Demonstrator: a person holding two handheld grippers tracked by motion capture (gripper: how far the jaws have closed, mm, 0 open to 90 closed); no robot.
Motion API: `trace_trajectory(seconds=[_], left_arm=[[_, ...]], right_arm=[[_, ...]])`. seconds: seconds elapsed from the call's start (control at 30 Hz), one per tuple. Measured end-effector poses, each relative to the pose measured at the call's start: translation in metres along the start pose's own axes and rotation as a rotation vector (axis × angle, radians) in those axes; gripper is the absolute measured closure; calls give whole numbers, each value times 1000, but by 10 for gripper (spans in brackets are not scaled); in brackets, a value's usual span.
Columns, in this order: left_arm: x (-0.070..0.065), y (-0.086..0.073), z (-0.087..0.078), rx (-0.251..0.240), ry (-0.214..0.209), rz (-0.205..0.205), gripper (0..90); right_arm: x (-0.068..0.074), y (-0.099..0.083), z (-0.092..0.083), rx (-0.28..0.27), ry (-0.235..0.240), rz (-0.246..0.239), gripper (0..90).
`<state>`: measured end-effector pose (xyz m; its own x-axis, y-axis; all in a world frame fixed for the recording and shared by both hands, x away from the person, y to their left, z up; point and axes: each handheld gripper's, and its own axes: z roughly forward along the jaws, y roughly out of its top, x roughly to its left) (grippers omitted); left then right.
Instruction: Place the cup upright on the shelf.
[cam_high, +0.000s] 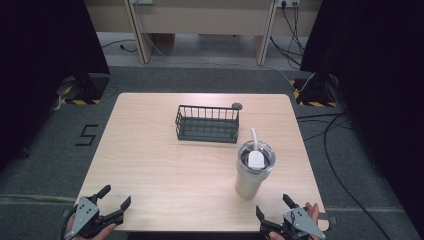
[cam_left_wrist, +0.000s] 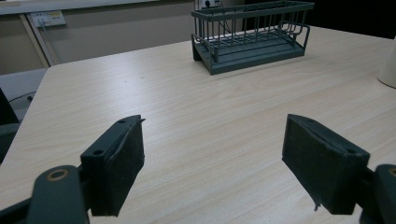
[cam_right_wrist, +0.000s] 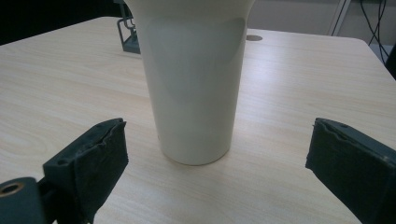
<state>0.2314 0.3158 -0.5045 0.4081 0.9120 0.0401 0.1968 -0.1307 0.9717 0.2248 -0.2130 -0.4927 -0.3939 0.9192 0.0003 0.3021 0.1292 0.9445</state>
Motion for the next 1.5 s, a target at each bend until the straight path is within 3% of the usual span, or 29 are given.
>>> trace_trajectory(seconds=[0.47, 1.5], left_arm=[[-3, -1, 0, 3, -16, 5, 202], [-4, 0, -1, -1, -32, 6, 201]], right_arm=[[7, 13, 14, -34, -2, -13, 51], [13, 39, 73, -72, -9, -18, 45]])
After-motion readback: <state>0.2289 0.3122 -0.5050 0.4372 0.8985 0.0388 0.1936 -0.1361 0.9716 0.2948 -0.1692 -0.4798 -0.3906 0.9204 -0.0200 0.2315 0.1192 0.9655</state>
